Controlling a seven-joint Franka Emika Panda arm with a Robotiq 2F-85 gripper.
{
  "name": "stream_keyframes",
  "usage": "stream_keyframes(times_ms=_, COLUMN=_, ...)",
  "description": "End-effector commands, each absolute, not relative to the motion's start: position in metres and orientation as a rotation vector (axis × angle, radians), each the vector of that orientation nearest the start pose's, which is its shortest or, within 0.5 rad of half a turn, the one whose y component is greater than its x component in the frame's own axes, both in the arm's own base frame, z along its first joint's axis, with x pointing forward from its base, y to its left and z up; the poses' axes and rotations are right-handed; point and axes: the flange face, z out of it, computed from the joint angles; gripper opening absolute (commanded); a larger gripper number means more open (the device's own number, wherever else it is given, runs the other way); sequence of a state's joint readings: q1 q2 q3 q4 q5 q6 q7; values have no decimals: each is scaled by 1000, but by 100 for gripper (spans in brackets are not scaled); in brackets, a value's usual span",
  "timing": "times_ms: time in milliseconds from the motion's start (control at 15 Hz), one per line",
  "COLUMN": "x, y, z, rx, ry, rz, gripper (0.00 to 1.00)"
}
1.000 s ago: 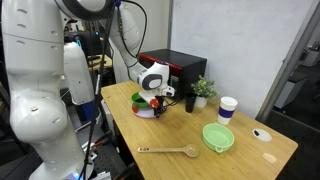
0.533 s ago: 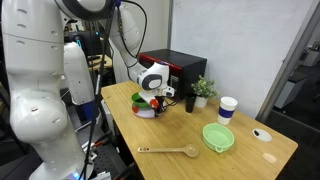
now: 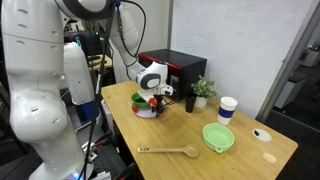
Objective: Move the green bowl and the white plate to the right on the table, then open the microwave door
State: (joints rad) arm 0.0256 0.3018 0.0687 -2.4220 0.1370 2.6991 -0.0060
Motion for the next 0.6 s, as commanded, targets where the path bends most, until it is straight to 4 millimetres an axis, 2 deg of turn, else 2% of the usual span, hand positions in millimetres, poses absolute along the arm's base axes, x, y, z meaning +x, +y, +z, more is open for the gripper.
stream_keyframes(times_ms=0, x=485, y=53, z=180, rx=-3040, ry=69, rz=24, gripper=83)
stream_keyframes(times_ms=133, x=483, y=59, z=177, rx=-3035, ry=69, rz=32, gripper=97)
stream_keyframes(times_ms=200, x=483, y=61, z=176, rx=-3034, ry=70, rz=36, gripper=99)
stream_keyframes(times_ms=533, x=475, y=60, z=164, rx=-3046, ry=79, rz=70, gripper=100)
